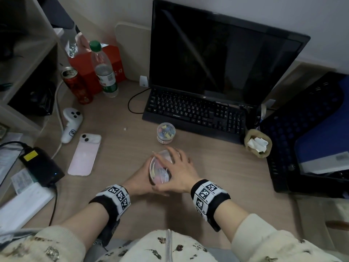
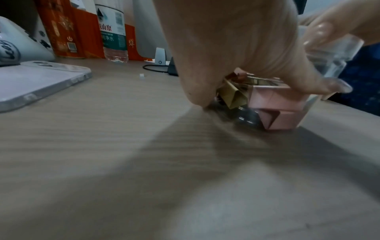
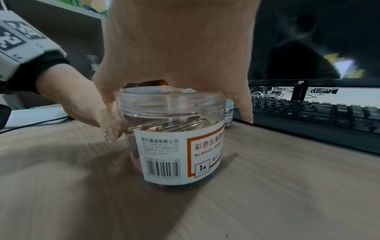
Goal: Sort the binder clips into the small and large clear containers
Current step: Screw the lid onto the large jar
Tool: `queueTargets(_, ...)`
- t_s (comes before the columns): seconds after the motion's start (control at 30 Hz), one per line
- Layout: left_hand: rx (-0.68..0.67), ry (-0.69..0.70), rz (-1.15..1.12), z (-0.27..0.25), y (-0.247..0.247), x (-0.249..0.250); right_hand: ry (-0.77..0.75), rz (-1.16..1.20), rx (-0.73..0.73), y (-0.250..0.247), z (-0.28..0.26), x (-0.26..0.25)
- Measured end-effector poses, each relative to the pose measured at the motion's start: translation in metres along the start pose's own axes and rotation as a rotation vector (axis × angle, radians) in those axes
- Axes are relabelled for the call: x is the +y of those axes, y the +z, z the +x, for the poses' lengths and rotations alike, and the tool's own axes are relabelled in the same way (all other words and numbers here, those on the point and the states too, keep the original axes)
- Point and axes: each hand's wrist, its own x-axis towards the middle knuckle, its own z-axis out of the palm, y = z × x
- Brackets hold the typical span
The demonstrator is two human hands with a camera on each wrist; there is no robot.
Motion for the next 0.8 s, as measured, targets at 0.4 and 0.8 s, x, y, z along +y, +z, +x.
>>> queueTargets(0.4,0.003,0.156,-0.02,0.007,-0.002,0.011,-0.191,-0.197,-0.009,-0.007,0.007,0.006)
queueTargets(0.8,0.055,0.067,0.009,0.003,-0.004,0.003,-0.287,-0.384,0.052,-0.004,0.009,0.004)
